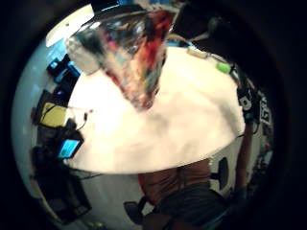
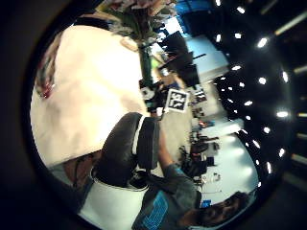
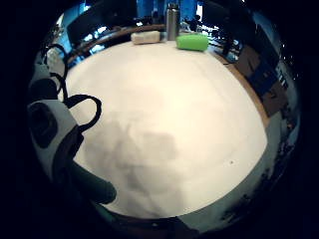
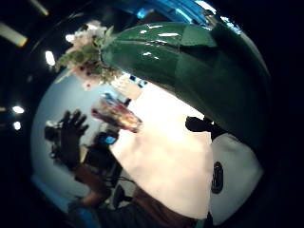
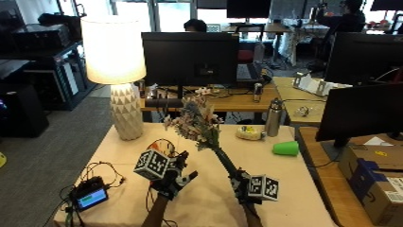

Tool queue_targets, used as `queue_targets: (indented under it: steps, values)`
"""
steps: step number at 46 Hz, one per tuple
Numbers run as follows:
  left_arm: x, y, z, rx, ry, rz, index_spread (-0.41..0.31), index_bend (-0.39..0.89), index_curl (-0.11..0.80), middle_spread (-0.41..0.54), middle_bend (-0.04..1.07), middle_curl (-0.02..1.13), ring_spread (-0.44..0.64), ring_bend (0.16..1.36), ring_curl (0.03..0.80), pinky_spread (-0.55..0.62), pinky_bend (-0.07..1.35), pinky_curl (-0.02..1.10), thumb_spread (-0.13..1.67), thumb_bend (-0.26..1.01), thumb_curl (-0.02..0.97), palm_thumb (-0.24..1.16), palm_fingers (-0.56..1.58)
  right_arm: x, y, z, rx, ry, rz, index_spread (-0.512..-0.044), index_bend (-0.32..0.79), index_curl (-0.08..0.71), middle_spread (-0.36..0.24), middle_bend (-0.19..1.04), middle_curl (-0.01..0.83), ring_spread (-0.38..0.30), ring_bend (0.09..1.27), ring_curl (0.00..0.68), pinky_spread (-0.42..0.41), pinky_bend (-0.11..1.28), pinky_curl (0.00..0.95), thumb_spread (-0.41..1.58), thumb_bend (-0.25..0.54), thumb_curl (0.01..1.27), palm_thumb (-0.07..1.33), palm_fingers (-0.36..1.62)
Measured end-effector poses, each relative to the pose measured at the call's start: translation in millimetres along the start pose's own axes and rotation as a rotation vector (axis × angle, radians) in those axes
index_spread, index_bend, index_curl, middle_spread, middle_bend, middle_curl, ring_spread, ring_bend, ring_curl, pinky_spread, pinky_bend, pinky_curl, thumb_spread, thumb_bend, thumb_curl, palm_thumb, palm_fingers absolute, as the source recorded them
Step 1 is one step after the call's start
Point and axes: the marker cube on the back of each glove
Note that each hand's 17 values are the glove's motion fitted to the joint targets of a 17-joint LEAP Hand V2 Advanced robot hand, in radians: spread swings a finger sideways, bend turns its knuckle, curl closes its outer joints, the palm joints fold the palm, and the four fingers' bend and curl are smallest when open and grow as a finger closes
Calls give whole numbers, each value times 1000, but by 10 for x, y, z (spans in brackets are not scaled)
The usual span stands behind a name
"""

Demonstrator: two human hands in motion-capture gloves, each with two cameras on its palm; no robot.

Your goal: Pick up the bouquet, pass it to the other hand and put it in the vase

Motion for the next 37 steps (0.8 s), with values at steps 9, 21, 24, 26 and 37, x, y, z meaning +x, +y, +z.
queue_targets:
  steps: [9,21,24,26,37]
  values:
    - [317,-339,54,85,482,332,-79,140,227,92,219,360,247,642,285,416,451,346,1015,-11,296,171,345,-437,59,-88,6,-287,-45,-272,183,470,-187,682,582,-203,901,530,-308,700,476,417,-31,726,966,1347]
    - [438,-500,58,185,580,127,-99,123,244,36,202,370,179,627,294,364,431,353,972,-17,324,278,420,-903,142,24,-70,-691,-96,-272,179,487,-186,681,584,-203,904,532,-308,704,477,413,-31,742,963,1343]
    - [475,-536,85,168,613,90,-95,122,245,23,199,371,162,627,295,353,424,353,963,-11,332,317,434,-1003,135,22,-62,-750,-146,-272,179,489,-185,682,584,-203,904,532,-308,705,477,413,-32,745,963,1342]
    - [552,-560,91,150,645,100,-92,124,248,13,197,372,156,625,296,350,418,353,957,-11,337,337,440,-1052,122,27,-57,-768,-189,-272,178,491,-185,682,584,-203,905,532,-307,705,477,412,-32,747,962,1342]
    - [894,-762,172,92,717,178,-102,132,248,-72,211,376,58,631,298,275,403,351,926,-4,367,461,599,-1260,147,190,-152,-891,-257,-273,178,499,-186,681,583,-203,909,533,-309,699,477,418,-31,757,964,1337]
